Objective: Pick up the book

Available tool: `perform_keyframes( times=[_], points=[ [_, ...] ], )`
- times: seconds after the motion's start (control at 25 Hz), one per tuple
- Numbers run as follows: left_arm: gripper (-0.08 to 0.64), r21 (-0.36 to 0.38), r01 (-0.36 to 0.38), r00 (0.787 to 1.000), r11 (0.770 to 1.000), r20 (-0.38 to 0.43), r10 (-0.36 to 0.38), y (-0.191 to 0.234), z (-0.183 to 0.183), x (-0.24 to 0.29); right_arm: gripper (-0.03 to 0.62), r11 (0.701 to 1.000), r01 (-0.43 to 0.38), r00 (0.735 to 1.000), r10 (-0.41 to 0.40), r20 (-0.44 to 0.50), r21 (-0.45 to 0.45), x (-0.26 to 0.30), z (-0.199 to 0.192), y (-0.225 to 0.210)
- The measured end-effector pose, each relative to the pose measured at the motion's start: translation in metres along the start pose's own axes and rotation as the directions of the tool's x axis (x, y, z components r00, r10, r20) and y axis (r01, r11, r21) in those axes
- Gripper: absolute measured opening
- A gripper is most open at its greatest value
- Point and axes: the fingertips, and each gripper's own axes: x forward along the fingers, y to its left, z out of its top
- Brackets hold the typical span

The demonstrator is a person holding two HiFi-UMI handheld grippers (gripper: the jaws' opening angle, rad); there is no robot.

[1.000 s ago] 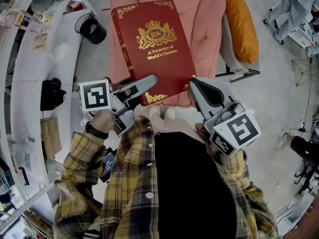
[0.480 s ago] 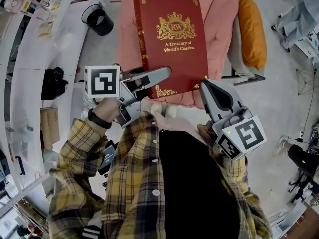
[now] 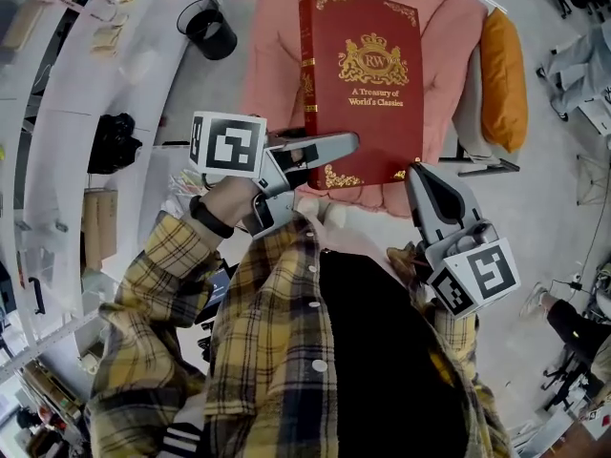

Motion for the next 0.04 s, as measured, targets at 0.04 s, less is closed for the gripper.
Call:
perform_keyframes(
  times=[0.04],
  points=[
    [0.244,0.029,0.0,1.0,1.0,-0.01,0.001,0.0006,0.0036,0.0023,0.015,1.0,0.01,1.0,-0.01,-0.003,0.0,-0.0014,0.0013,-0.0001]
  ],
)
